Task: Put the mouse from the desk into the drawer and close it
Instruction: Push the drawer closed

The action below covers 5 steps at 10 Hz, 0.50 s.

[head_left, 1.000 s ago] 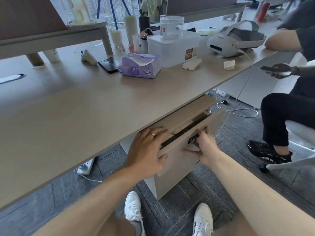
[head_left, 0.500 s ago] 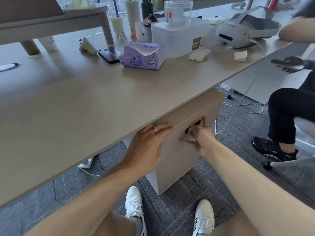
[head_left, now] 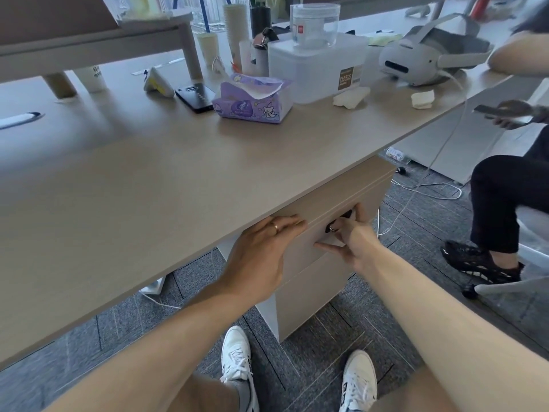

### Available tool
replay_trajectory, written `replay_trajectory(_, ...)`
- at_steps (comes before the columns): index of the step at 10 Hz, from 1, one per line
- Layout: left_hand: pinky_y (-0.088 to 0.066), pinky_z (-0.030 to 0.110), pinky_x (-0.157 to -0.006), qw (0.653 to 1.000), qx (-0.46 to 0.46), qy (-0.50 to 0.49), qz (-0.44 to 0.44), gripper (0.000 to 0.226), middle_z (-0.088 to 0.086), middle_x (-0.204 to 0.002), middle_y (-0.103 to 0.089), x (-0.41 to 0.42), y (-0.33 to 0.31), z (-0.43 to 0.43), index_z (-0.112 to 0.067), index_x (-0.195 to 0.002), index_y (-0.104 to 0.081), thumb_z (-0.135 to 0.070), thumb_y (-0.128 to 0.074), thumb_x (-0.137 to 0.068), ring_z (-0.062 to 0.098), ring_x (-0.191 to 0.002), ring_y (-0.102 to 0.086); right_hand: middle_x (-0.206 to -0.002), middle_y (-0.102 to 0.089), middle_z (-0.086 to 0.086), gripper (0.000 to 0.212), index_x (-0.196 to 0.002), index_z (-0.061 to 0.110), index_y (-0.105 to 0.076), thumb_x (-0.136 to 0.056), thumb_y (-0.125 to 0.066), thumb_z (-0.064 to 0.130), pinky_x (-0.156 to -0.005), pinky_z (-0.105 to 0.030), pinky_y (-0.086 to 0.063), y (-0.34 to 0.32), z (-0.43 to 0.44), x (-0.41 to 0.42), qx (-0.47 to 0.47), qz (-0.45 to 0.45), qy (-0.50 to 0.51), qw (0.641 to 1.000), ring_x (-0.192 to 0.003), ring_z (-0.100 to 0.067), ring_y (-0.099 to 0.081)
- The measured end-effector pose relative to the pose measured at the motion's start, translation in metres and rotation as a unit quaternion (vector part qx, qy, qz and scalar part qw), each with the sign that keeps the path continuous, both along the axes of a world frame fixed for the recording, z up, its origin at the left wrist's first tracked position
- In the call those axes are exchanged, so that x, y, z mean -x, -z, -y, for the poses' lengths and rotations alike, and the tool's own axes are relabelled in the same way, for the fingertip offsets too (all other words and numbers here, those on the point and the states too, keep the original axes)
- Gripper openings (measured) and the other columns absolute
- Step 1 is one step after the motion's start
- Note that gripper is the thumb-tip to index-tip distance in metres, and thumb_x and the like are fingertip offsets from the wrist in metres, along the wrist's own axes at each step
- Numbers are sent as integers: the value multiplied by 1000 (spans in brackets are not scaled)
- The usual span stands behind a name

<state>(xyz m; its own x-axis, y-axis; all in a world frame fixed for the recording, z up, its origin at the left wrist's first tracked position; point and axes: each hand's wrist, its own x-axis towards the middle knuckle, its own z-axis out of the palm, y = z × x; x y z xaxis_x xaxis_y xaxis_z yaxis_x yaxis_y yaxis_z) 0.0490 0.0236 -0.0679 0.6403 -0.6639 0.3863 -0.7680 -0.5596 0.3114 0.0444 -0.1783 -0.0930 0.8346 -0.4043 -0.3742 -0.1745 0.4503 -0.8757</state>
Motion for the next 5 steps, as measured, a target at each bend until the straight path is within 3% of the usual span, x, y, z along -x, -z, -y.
replay_trajectory(1,-38,24,-103,1000,3,4,5,67,1,-136,-62,0,-1,1,-16,-135,-60,10,-57,-73,16,-120,-51,-108,-53,2,63,-128,32,-46,-84,-38,-13,-63,-49,-61,-3,1,2,5,-10,-14,1000,-81,-17,-49)
replay_trajectory(2,-43,30,-104,1000,-17,-13,-14,72,-1,-140,-59,-1,0,2,-19,-138,-58,13,-56,-73,17,-125,-50,-145,-44,-1,68,-149,38,-30,-95,-37,-2,-80,-56,-56,-15,12,13,65,-93,-51,992,-112,-29,-51)
replay_trajectory(3,-35,31,-112,996,-73,-24,-34,73,-3,-152,-47,7,-9,3,-20,-146,-48,8,-55,-80,19,-138,-40,-159,-29,-8,68,-156,33,-16,-98,-44,11,-82,-48,-55,-37,31,36,246,-149,-116,951,-129,-36,-47)
replay_trajectory(4,-18,28,-119,987,-141,-27,-71,71,-2,-164,-25,17,-24,9,-18,-155,-29,-15,-58,-90,19,-149,-21,-157,-30,-17,74,-157,30,-11,-93,-50,30,-77,-34,-47,-63,46,59,488,-158,-212,832,-94,-23,-61)
replay_trajectory(5,-16,33,-122,972,-202,-57,-105,88,1,-168,-11,31,-39,15,-18,-158,-13,-43,-61,-88,17,-152,-11,-162,-15,-15,81,-156,32,-5,-91,-52,43,-111,-47,-36,-101,55,88,656,-143,-256,696,-139,-36,-37)
